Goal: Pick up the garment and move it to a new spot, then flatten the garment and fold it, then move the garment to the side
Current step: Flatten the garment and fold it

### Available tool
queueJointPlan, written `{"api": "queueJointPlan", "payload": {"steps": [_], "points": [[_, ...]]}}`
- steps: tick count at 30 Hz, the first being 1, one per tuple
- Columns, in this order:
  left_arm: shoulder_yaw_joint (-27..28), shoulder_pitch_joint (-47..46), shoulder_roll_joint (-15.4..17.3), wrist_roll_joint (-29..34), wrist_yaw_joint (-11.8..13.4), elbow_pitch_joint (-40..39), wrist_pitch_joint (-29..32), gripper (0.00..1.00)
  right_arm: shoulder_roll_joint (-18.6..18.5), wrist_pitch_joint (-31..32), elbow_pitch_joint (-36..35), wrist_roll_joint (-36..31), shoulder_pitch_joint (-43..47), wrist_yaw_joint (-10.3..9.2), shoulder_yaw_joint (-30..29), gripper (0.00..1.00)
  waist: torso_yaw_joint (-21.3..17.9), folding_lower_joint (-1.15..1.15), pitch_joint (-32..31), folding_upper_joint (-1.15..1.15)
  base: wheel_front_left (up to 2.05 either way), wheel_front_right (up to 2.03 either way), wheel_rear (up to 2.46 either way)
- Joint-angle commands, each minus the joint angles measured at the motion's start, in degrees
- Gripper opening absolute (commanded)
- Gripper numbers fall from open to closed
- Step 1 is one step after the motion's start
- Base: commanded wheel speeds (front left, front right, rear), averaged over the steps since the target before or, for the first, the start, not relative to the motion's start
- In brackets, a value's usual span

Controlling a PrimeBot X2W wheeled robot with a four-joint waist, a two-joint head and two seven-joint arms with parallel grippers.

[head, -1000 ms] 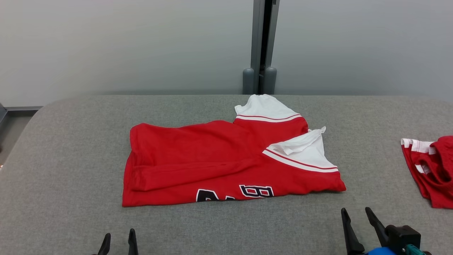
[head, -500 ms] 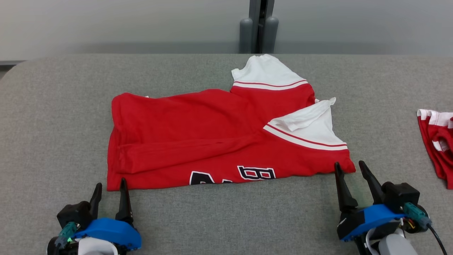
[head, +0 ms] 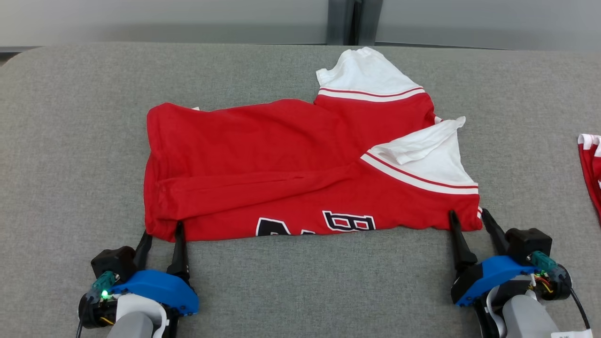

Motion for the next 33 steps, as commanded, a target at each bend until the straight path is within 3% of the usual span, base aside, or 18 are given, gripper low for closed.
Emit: {"api": "queueJointPlan", "payload": {"steps": [1, 2, 3, 4, 5, 11, 18, 23, 33], "points": [[-2.5, 2.3, -2.1, -0.8, -0.2, 3.8, 2.4, 0.39, 0.0, 0.3, 1.8, 0.1, -0.9, -0.02, 0.1, 1.0, 0.3, 0.02, 0.2, 0.0, 0.0, 0.0, 0.0], [-3.8, 2.1, -2.0, -2.0, -0.2, 4.4, 2.5, 0.0, 0.0, 0.4, 3.5, 0.8, -1.2, -0.02, 0.0, 1.0, 0.4, 0.02, 0.2, 0.0, 0.0, 0.0, 0.0], [-4.8, 2.0, -1.8, -3.0, -0.3, 4.8, 2.6, 0.0, 0.0, 0.6, 4.9, 1.5, -1.5, -0.02, 0.3, 0.84, 0.6, 0.02, 0.2, 0.0, 0.0, 0.0, 0.0], [-5.7, 1.9, -1.4, -3.8, -0.3, 4.9, 2.6, 0.0, 0.0, 0.6, 5.7, 2.1, -1.8, -0.02, 0.9, 0.22, 0.7, 0.02, 0.2, 0.0, 0.0, 0.0, 0.0], [-6.4, 1.8, -1.0, -4.6, -0.3, 4.9, 2.6, 0.0, 0.2, 0.6, 6.3, 2.8, -2.1, -0.01, 1.5, 0.0, 0.8, 0.02, 0.1, 0.0, 0.0, 0.0, 0.0], [-7.4, 0.5, 1.7, -8.1, -0.2, -3.4, 1.6, 0.0, 0.0, 0.2, 2.5, 7.1, -3.1, 0.0, 2.7, 0.0, 1.3, 0.02, -1.8, 0.0, 0.0, 0.0, 0.0], [-2.9, -2.0, 4.2, -7.2, -0.2, -11.5, 1.4, 0.0, -0.1, 0.1, -2.1, 10.8, -5.2, 0.0, 1.0, 0.0, 1.7, 0.02, -6.5, 0.0, 0.0, 0.0, 0.0], [1.0, 1.5, 3.0, -5.0, -0.2, -13.8, 1.4, 0.0, -0.1, 0.1, -1.9, 13.2, -4.2, -0.01, 1.3, 0.0, 1.2, 0.02, -10.5, 0.0, 0.0, 0.0, 0.0], [4.9, 16.2, -1.6, -1.7, -0.2, -8.4, 1.4, 0.0, -0.5, 0.7, 1.0, 14.8, 9.2, -0.01, 3.5, 0.0, 1.0, 0.02, -14.9, 0.0, 0.0, 0.0, 0.0]]}}
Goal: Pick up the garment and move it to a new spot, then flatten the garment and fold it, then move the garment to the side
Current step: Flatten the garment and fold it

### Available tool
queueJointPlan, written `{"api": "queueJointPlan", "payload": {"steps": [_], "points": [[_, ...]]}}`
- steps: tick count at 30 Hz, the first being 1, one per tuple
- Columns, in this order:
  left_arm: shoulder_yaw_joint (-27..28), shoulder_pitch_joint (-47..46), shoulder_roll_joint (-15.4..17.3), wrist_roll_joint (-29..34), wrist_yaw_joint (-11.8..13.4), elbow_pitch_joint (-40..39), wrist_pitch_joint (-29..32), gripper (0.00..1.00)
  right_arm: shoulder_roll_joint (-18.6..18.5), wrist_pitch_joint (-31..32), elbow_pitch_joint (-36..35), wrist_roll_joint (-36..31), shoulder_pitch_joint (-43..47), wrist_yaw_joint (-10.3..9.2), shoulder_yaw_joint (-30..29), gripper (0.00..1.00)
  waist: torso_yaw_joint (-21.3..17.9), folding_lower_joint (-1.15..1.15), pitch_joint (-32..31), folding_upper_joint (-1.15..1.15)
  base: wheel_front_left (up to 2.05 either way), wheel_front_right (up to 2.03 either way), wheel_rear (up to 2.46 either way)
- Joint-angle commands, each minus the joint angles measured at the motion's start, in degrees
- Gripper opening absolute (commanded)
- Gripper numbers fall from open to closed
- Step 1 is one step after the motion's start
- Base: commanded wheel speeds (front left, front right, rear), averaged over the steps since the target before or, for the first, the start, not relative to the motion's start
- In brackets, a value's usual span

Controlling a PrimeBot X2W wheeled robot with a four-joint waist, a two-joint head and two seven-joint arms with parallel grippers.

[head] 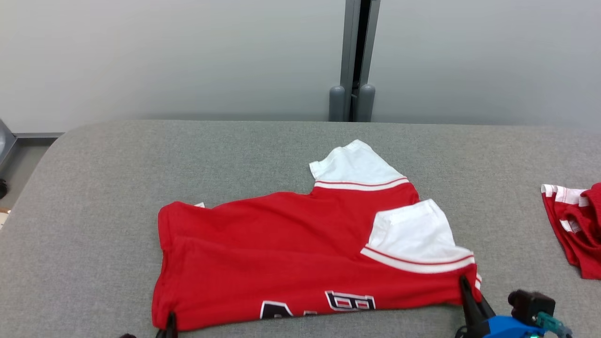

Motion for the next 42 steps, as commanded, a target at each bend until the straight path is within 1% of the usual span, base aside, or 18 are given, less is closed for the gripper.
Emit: {"api": "queueJointPlan", "payload": {"steps": [1, 2, 3, 6, 9, 12, 14, 16, 23, 28, 32, 33, 34, 35, 39, 40, 41, 42], "points": [[0.3, 0.9, -0.1, 0.4, -0.1, 0.5, 0.0, 0.34, -0.5, 0.1, 0.3, -0.2, 1.4, 0.0, 0.0, 0.21, 0.1, 0.01, 0.2, 0.0, 0.0, 0.0, 0.0], [0.4, 1.5, -0.4, 0.4, -0.1, 1.1, 0.0, 0.94, -0.6, 0.0, 0.3, -0.5, 2.1, 0.0, 0.1, 0.75, 0.2, 0.01, 0.4, 0.0, 0.0, 0.0, 0.0], [0.3, 2.0, -0.6, 0.3, -0.1, 1.7, 0.0, 1.0, -0.7, 0.0, 0.4, -0.9, 2.4, 0.0, 0.1, 1.0, 0.2, 0.01, 0.6, 0.0, 0.0, 0.0, 0.0], [1.4, 1.2, -0.6, 1.8, -0.1, 2.1, 0.0, 1.0, -1.0, -0.1, 0.2, -2.2, 2.1, 0.0, -0.7, 1.0, 0.4, 0.01, 1.4, 0.0, 0.0, 0.0, 0.0], [3.1, -1.3, -0.3, 3.9, 0.2, 0.3, 0.0, 1.0, -0.9, -0.3, -0.7, -4.0, -0.4, 0.01, -1.8, 1.0, 0.6, 0.01, 2.6, 0.0, 0.0, 0.0, 0.0], [4.7, -5.1, 0.3, 5.7, 0.3, -0.9, 0.0, 1.0, -0.8, -0.4, -1.4, -5.8, -2.8, 0.0, -2.4, 1.0, 0.8, 0.01, 4.1, 0.0, 0.0, 0.0, 0.0], [4.8, -8.5, 1.1, 6.3, 0.2, 0.5, 0.0, 1.0, -0.7, -0.4, -1.6, -6.9, -4.7, 0.0, -2.4, 1.0, 0.9, 0.01, 5.1, 0.0, 0.0, 0.0, 0.0], [3.9, -12.9, 1.8, 6.2, 0.1, 3.1, 0.3, 1.0, -0.6, -0.4, -1.6, -8.0, -6.8, 0.0, -2.1, 1.0, 1.0, 0.01, 6.2, 0.0, 0.0, 0.0, 0.0], [-0.3, -26.1, 5.3, 4.2, 0.0, 11.8, 5.6, 1.0, -0.6, 0.9, -0.9, -10.8, -14.1, 0.0, -1.3, 1.0, 0.7, 0.01, 10.9, 0.0, 0.0, 0.0, 0.0], [-5.5, -30.9, 6.6, 0.4, -0.1, 14.6, 8.1, 1.0, -1.2, 2.0, -0.5, -12.3, -18.8, 0.0, -0.2, 1.0, 0.6, 0.01, 13.9, 0.0, 0.0, 0.0, 0.0], [-7.8, -32.3, 7.4, -1.4, -0.1, 15.9, 7.7, 1.0, -1.9, 2.9, -0.3, -13.0, -21.6, 0.0, 0.5, 1.0, 0.8, 0.01, 15.1, 0.0, 0.0, 0.0, 0.0], [-9.2, -32.9, 7.1, -2.3, -0.1, 17.0, 7.8, 0.69, -2.3, 3.9, -0.1, -13.3, -23.6, 0.0, 0.8, 1.0, 1.1, 0.01, 15.8, 0.0, 0.0, 0.0, 0.0], [-10.0, -33.3, 7.3, -2.6, -0.1, 17.4, 7.6, 0.82, -2.7, 4.6, 0.0, -13.6, -24.7, 0.0, 1.1, 1.0, 1.3, 0.01, 16.1, 0.0, 0.0, 0.0, 0.0], [-10.4, -33.7, 7.6, -3.0, -0.1, 18.0, 7.2, 1.0, -3.0, 5.4, 0.2, -13.8, -25.8, 0.0, 1.3, 1.0, 1.6, 0.01, 16.4, 0.0, 0.0, 0.0, 0.0], [-12.2, -34.6, 7.2, -4.3, -0.1, 19.0, 6.2, 1.0, -3.8, 7.2, 0.6, -14.4, -29.1, 0.0, 2.6, 1.0, 2.3, 0.01, 17.2, 0.0, 0.0, 0.0, 0.0], [-13.2, -35.6, 7.2, -5.3, -0.1, 19.1, 4.8, 0.91, -4.2, 8.2, 0.9, -14.5, -31.2, 0.0, 3.1, 1.0, 2.9, 0.01, 17.7, 0.0, 0.0, 0.0, 0.0], [-13.9, -36.0, 7.2, -5.7, -0.1, 19.1, 4.2, 0.28, -4.4, 8.9, 1.2, -14.6, -32.3, 0.0, 3.5, 1.0, 3.2, 0.01, 18.0, 0.0, 0.0, 0.0, 0.0], [-14.5, -36.2, 7.0, -6.3, -0.1, 19.1, 3.9, 0.0, -4.5, 9.7, 1.7, -14.7, -33.4, 0.0, 3.8, 1.0, 3.5, 0.01, 18.4, 0.0, 0.0, 0.0, 0.0]]}}
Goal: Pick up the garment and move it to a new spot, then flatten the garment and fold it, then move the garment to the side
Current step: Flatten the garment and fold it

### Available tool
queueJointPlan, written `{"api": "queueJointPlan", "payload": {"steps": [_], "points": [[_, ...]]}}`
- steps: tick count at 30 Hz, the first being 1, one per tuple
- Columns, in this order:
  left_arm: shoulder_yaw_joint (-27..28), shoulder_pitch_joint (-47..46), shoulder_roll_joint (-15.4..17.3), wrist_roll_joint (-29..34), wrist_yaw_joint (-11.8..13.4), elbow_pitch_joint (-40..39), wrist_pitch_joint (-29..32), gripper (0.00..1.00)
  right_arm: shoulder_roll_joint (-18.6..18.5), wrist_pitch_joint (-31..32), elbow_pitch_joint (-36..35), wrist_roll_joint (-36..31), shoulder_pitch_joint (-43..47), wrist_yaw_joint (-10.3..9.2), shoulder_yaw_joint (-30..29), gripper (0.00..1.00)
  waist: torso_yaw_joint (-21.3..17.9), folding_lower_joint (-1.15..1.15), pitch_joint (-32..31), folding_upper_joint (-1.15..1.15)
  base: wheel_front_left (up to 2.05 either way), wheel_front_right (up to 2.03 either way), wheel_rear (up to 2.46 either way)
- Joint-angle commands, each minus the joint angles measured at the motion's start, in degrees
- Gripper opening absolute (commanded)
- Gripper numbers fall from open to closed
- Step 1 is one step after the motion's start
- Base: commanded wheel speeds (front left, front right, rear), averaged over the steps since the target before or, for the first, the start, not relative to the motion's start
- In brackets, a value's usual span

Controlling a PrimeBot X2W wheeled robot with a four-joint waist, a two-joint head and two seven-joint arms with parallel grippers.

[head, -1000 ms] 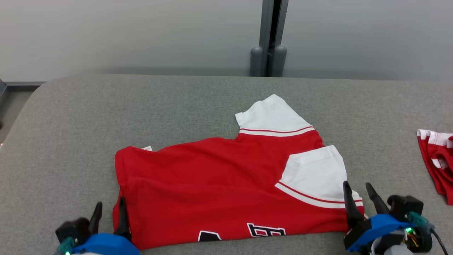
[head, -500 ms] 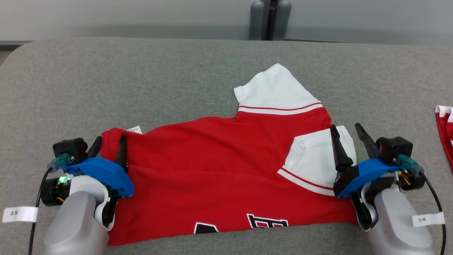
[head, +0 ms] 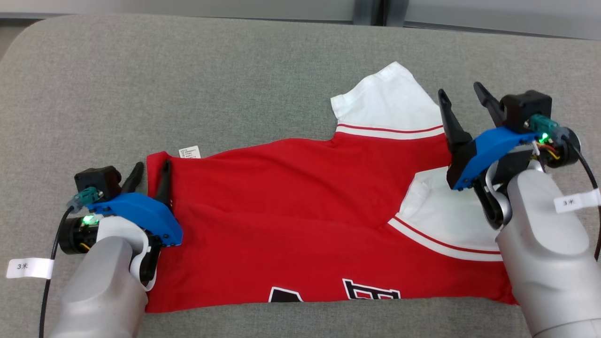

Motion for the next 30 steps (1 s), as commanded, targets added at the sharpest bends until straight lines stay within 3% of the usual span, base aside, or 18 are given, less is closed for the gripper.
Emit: {"api": "queueJointPlan", "payload": {"steps": [1, 15, 26, 27, 29, 30], "points": [[-0.4, -1.0, -0.2, -0.4, -0.1, 0.0, -0.4, 0.0, -0.4, 0.4, 0.4, -0.4, -1.3, 0.0, 0.2, 1.0, 0.5, -0.01, 0.6, 0.0, 0.0, 0.0, 0.0], [-12.6, -5.9, -1.9, -7.6, -0.1, -4.8, -4.0, 0.0, -4.5, 18.9, 14.4, -3.9, -19.5, 0.0, 1.7, 1.0, 8.4, -0.01, 6.7, 0.0, 0.0, 0.0, 0.0], [-18.2, -8.5, -2.0, -11.3, -0.1, -7.4, -4.4, 0.0, -4.4, 23.9, 22.4, -9.1, -23.5, 0.0, -2.8, 1.0, 12.0, -0.01, 9.4, 0.0, 0.0, 0.0, 0.0], [-18.4, -8.5, -2.0, -11.4, -0.1, -7.7, -4.4, 0.0, -4.6, 23.6, 22.6, -9.4, -23.5, 0.0, -3.2, 0.62, 12.1, -0.01, 9.5, 0.0, 0.0, 0.0, 0.0], [-18.4, -8.4, -1.9, -11.7, -0.1, -8.1, -4.4, 0.0, -4.9, 22.7, 23.0, -10.4, -23.3, 0.0, -3.9, 0.0, 12.2, -0.01, 9.5, 0.0, 0.0, 0.0, 0.0], [-18.2, -8.3, -1.8, -11.8, -0.1, -8.4, -4.4, 0.0, -5.1, 22.1, 23.0, -10.9, -23.2, -0.01, -4.4, 0.0, 12.2, -0.01, 9.6, 0.0, 0.0, 0.0, 0.0]]}}
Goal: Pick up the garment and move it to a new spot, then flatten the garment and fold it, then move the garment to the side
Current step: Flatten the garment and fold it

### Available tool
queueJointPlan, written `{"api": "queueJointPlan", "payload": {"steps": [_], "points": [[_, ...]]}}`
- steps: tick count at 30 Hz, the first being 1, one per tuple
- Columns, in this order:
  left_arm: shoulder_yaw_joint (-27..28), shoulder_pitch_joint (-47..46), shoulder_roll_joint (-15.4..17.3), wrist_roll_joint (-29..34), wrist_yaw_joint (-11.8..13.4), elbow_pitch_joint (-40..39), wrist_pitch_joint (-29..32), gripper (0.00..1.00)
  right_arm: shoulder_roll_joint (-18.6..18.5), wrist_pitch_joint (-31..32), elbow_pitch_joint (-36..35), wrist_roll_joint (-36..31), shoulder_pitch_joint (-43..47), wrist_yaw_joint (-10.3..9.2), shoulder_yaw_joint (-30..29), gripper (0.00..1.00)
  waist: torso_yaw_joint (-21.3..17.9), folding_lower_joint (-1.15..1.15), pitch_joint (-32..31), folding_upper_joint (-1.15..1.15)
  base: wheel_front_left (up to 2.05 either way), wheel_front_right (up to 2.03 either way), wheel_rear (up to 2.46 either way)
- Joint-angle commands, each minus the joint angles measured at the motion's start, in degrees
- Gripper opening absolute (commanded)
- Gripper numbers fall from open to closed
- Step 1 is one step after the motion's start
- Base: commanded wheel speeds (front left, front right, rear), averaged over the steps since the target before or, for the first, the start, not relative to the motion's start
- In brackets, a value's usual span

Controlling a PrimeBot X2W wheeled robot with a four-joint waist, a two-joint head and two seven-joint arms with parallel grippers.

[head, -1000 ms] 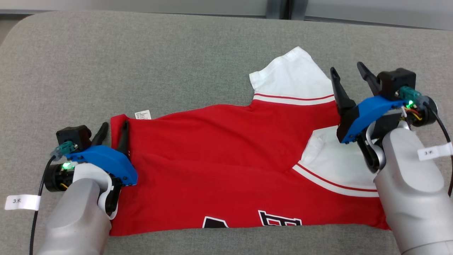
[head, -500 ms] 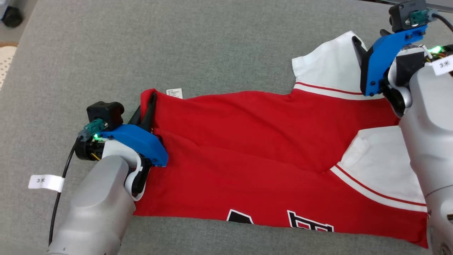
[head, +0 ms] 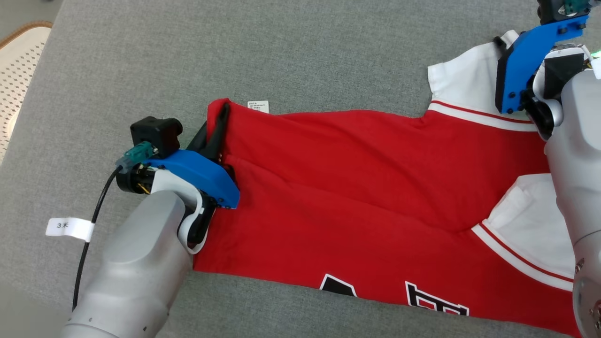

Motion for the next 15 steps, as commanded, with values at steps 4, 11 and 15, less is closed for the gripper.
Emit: {"api": "queueJointPlan", "payload": {"steps": [4, 11, 15], "points": [[2.7, -0.3, 0.9, 1.4, -0.1, -2.2, -0.2, 0.0, -1.0, -7.2, -2.4, -2.9, 1.0, -0.06, -4.2, 0.0, -0.6, 0.0, -0.2, 0.0, 0.0, 0.0, 0.0], [11.5, 3.4, 0.9, 10.7, -0.1, -6.2, -0.2, 0.0, 2.5, -24.7, -6.5, -6.3, 3.7, -0.04, -12.7, 0.0, -3.7, 0.0, -3.4, 0.0, 0.0, 0.0, 0.0], [15.4, 6.5, 1.2, 14.2, -0.1, -6.8, -0.2, 0.0, 5.0, -30.1, -7.3, -3.4, 6.2, -0.04, -13.4, 0.0, -6.1, 0.0, -5.8, 0.0, 0.0, 0.0, 0.0]]}}
